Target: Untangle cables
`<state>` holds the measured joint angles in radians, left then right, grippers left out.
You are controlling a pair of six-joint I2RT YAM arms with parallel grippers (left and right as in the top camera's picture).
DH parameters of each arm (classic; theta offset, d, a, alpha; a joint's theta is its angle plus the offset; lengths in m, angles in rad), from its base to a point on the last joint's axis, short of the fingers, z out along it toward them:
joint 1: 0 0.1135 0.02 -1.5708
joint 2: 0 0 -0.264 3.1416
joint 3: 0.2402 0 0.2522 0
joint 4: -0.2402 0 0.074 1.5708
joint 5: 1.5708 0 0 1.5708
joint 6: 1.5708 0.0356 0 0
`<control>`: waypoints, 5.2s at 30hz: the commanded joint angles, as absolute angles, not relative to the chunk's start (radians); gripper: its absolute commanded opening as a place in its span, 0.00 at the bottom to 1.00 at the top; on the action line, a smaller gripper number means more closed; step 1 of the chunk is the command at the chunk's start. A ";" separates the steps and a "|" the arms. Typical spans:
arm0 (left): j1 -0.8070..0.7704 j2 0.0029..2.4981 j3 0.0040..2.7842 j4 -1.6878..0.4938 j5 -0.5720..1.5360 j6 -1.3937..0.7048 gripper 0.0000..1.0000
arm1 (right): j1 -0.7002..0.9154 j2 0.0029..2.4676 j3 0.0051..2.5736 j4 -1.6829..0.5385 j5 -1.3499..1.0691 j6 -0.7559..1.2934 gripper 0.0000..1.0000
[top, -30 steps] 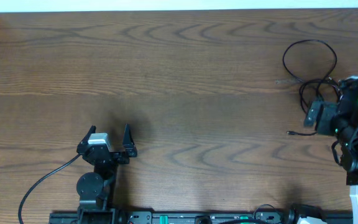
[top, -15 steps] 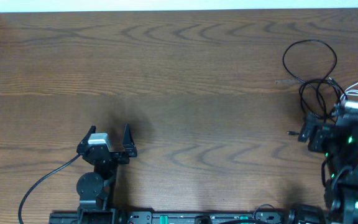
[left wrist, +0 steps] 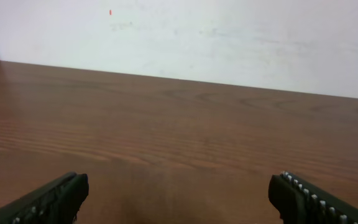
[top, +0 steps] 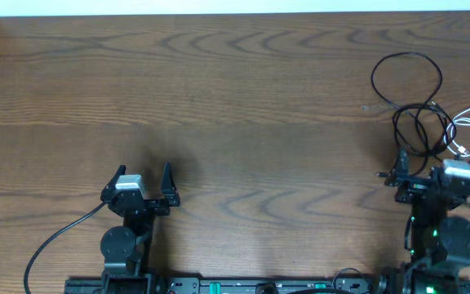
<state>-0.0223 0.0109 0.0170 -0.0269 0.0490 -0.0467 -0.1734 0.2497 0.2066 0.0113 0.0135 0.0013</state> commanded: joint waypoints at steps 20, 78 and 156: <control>-0.018 0.004 0.004 -0.071 0.025 -0.030 0.98 | -0.191 0.036 0.113 0.078 0.008 0.010 0.99; -0.018 0.004 0.004 -0.071 0.025 -0.030 0.98 | 0.041 0.004 0.006 -0.077 0.004 0.007 0.99; -0.018 0.004 0.004 -0.071 0.025 -0.030 0.98 | 0.036 0.005 0.006 -0.075 0.004 0.007 0.99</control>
<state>-0.0223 0.0109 0.0174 -0.0280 0.0463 -0.0467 0.0322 0.0120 0.0063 -0.0704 0.0067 0.0010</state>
